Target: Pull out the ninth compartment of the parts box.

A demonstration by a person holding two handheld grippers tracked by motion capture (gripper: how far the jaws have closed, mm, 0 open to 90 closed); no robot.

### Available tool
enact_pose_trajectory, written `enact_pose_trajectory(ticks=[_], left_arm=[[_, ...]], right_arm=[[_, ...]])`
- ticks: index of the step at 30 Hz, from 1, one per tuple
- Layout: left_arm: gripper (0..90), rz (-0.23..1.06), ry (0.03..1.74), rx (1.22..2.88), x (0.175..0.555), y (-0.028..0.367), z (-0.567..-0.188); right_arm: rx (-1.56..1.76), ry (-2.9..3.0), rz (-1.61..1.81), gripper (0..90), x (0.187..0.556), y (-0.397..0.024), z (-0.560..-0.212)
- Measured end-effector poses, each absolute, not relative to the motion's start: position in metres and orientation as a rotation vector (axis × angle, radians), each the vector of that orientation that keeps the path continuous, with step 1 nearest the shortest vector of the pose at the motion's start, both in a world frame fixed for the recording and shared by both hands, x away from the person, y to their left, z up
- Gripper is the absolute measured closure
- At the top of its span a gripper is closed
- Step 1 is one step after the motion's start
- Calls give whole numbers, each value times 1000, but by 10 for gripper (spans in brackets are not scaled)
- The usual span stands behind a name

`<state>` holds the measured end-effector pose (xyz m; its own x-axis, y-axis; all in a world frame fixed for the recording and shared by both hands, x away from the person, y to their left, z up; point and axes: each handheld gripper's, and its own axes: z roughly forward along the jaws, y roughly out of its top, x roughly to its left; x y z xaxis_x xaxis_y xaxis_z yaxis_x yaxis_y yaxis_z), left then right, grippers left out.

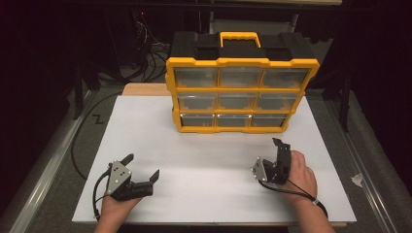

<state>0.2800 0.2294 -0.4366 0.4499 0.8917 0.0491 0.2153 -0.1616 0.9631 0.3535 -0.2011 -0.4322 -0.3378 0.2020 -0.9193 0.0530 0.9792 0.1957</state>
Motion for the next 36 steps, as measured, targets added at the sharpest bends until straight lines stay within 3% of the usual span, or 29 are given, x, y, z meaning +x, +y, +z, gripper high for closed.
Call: enact_pose_trajectory(ticks=[20,36], left_arm=[[3,819,967,1658,281,228,-438],[2,817,968,1664,283,228,-438]], right_arm=[[136,1892,78,22,353,-207,-432],[135,1788,44,200,357,-199,-434]])
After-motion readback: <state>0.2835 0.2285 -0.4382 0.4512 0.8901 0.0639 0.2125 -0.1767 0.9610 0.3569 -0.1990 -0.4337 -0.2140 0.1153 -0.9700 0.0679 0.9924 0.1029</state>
